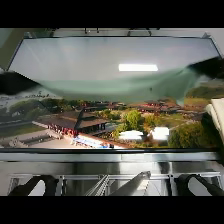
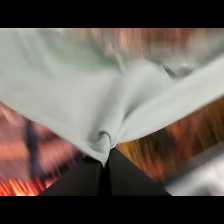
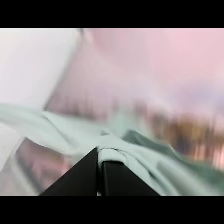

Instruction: Fold the shirts.

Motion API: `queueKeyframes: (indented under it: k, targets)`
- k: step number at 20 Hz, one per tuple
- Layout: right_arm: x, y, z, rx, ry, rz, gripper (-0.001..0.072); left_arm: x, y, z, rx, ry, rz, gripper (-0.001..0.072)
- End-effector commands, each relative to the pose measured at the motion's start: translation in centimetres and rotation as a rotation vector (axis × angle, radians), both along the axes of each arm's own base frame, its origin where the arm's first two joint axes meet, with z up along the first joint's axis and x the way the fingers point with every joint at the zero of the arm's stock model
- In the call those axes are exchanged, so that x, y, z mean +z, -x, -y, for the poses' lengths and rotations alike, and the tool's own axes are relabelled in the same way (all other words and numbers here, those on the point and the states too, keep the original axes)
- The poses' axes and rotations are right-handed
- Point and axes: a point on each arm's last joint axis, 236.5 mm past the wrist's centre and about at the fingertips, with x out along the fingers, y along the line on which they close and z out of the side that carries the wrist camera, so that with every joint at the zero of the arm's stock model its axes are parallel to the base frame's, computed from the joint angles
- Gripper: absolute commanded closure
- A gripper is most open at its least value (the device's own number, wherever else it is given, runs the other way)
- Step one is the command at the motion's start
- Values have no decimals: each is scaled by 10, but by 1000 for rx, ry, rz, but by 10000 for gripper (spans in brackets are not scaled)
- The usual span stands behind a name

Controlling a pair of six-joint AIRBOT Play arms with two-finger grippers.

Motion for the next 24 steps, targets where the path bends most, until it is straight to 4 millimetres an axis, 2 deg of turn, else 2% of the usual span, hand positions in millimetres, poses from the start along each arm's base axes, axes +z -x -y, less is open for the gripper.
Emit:
queueKeyframes:
  k: [1, 3, 4, 5, 6, 7, 8, 10, 11, 13, 15, 17, 18, 20, 22, 23, 24]
  targets:
    - [165, 87, -9, -232, 57, 530, 692, 170, 75, -29, 285, -266, 583, 687]
    - [201, 118, -16, -341, 126, 674, 692, 219, 102, -32, 355, -371, 734, 688]
    - [206, 125, -19, -367, 163, 700, 692, 236, 108, -29, 338, -395, 781, 687]
    - [205, 127, -21, -366, 181, 702, 692, 243, 108, -27, 304, -406, 794, 687]
    - [200, 124, -21, -347, 177, 676, 692, 242, 100, -25, 256, -410, 777, 687]
    - [192, 118, -19, -322, 176, 643, 692, 231, 86, -22, 197, -407, 732, 687]
    - [180, 107, -14, -295, 161, 595, 692, 213, 63, -16, 135, -401, 662, 687]
    - [147, 81, -6, -221, 95, 469, 691, 162, 8, -8, 57, -440, 507, 687]
    - [117, 60, -4, -180, 70, 386, 692, 127, -23, -10, 45, -481, 410, 687]
    - [38, 6, -8, -139, 73, 197, 692, 53, -75, -19, 29, -550, 213, 687]
    - [-53, -50, -23, -131, 134, 42, 692, -21, -116, -44, 42, -553, 29, 687]
    - [-127, -106, -38, -163, 184, -39, 692, -94, -153, -78, 66, -466, -107, 687]
    - [-160, -135, -41, -216, 209, -55, 692, -123, -168, -94, 82, -388, -146, 687]
    - [-212, -177, -46, -304, 250, -86, 692, -171, -197, -119, 93, -205, -191, 687]
    - [-251, -209, -48, -356, 274, -126, 691, -207, -226, -134, 105, -45, -233, 686]
    - [-262, -220, -48, -362, 278, -137, 689, -222, -235, -137, 93, 16, -263, 661]
    - [-265, -227, -47, -375, 254, -157, 585, -232, -240, -136, 65, 61, -289, 446]
